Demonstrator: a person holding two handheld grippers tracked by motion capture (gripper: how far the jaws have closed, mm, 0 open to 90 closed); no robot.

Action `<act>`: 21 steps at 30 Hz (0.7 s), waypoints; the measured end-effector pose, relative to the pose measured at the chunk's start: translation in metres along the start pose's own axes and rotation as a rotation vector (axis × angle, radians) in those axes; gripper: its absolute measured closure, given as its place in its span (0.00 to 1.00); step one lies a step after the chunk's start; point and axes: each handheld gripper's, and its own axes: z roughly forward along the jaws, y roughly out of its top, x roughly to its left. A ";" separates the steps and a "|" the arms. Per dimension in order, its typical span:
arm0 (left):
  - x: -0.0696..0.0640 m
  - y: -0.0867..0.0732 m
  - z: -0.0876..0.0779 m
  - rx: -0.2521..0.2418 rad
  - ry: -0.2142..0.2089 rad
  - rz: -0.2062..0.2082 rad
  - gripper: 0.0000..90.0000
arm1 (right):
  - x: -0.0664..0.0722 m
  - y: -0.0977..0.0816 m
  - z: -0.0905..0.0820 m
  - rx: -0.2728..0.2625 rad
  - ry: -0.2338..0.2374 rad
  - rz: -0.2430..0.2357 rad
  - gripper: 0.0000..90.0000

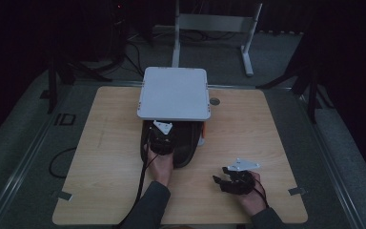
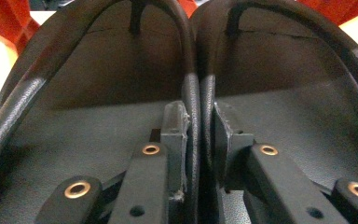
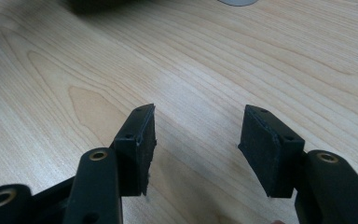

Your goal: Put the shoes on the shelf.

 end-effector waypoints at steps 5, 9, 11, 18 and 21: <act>0.000 0.004 0.001 -0.009 0.003 -0.003 0.84 | 0.000 0.000 0.000 0.003 0.001 -0.002 0.50; -0.001 0.007 0.002 -0.014 0.011 -0.002 0.84 | 0.000 0.000 0.000 0.001 0.000 0.000 0.50; 0.000 0.008 0.004 -0.012 0.017 -0.002 0.84 | 0.000 0.000 0.000 0.002 0.000 -0.001 0.50; -0.004 0.012 0.009 -0.020 0.041 0.003 0.84 | 0.000 0.000 0.001 0.003 0.002 -0.001 0.50; -0.006 0.014 0.012 -0.026 0.045 0.001 0.84 | 0.000 0.000 0.001 0.004 0.002 -0.002 0.50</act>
